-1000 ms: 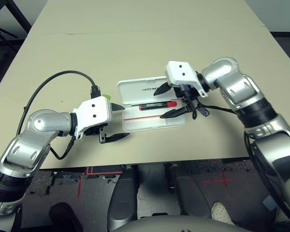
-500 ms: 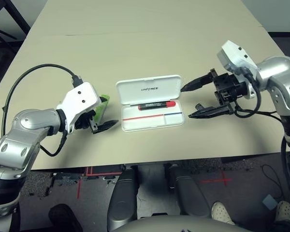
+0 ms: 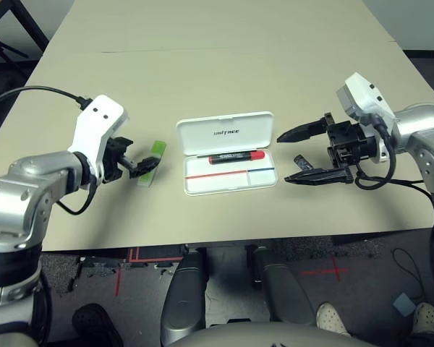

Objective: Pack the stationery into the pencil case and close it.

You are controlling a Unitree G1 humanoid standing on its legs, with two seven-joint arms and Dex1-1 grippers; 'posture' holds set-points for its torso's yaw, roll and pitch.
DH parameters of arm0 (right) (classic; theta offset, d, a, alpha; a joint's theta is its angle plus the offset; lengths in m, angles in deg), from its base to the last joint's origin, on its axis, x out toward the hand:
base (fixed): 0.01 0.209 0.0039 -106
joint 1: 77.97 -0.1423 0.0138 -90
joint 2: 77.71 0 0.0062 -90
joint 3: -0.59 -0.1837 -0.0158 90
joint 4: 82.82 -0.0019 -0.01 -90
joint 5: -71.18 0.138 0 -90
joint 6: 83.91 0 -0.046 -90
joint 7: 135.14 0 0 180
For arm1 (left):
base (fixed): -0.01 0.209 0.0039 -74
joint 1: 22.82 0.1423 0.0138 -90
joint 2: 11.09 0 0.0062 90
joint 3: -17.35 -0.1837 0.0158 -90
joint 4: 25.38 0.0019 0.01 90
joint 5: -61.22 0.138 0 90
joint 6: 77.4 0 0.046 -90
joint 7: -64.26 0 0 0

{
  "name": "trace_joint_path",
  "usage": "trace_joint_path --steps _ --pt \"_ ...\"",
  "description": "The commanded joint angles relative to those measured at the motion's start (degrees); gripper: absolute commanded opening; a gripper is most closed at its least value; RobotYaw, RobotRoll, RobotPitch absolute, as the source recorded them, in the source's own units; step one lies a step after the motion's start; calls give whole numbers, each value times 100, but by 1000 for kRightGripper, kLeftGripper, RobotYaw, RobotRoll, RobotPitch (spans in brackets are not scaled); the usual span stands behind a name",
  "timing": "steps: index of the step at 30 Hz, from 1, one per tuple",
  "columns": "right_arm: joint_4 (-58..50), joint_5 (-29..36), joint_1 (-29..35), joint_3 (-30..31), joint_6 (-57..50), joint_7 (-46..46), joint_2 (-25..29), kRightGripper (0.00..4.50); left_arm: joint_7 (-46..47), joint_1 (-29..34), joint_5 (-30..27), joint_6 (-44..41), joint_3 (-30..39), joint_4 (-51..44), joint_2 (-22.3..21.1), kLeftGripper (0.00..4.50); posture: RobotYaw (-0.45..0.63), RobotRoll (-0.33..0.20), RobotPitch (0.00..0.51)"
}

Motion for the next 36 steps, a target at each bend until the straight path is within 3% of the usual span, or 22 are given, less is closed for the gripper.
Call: trace_joint_path --steps 1,10,28,31,36 --pt "-128 -43 96 122 58 67 36 4476 207 -258 -74 -572 -133 246 152 4500 75 0 230" --pt "-331 -37 274 94 7 221 104 4476 464 -362 -106 -1112 -369 510 368 4500 39 0 231" --pt "-638 46 498 16 -102 494 206 4476 876 -221 98 -443 -843 1190 587 4500 -10 0 238" --pt "-645 42 509 15 -104 533 210 4500 885 -209 95 -399 -918 1187 561 3874 -12 0 238" --pt "-598 -3 494 51 -55 577 185 4500 865 -230 59 -425 -908 1192 562 1924 -11 0 238"
